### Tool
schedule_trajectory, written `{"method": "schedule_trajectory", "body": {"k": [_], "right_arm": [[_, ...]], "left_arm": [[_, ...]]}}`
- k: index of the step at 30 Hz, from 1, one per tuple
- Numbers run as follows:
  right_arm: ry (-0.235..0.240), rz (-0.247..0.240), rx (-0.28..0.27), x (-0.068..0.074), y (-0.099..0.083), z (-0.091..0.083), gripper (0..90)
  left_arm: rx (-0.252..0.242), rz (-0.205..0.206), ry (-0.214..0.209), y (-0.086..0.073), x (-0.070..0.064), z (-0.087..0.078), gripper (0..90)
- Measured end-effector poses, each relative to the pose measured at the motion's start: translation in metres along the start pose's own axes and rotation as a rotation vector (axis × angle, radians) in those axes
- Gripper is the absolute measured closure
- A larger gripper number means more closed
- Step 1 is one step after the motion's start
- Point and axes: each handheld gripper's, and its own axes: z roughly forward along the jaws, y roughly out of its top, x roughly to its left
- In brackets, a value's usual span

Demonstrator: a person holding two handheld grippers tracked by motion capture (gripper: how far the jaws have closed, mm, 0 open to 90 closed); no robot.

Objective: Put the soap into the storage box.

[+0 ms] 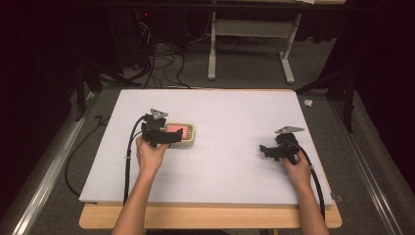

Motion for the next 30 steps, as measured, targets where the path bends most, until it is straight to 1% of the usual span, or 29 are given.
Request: {"method": "schedule_trajectory", "body": {"k": [6, 15, 19, 21, 24, 27, 30], "right_arm": [[0.000, 0.000, 0.000, 0.000, 0.000, 0.000, 14.5], [0.000, 0.000, 0.000, 0.000, 0.000, 0.000, 14.5], [0.000, 0.000, 0.000, 0.000, 0.000, 0.000, 14.6], [0.000, 0.000, 0.000, 0.000, 0.000, 0.000, 14.6], [0.000, -0.001, 0.000, 0.000, 0.000, 0.000, 14.5], [0.000, -0.001, 0.000, 0.000, 0.000, 0.000, 14.6], [0.000, -0.001, 0.000, 0.000, 0.000, 0.000, 14.6]], "left_arm": [[-0.017, -0.013, 0.003, -0.002, 0.004, -0.009, 10.8], [-0.035, -0.020, 0.012, -0.008, 0.011, -0.023, 10.8], [-0.033, -0.027, 0.017, -0.011, 0.014, -0.027, 10.8], [-0.039, -0.023, 0.023, -0.012, 0.016, -0.030, 10.8], [-0.055, -0.030, 0.023, -0.014, 0.018, -0.035, 10.8], [-0.054, -0.028, 0.025, -0.016, 0.019, -0.039, 10.8], [-0.054, -0.037, 0.024, -0.020, 0.020, -0.043, 10.8]]}}
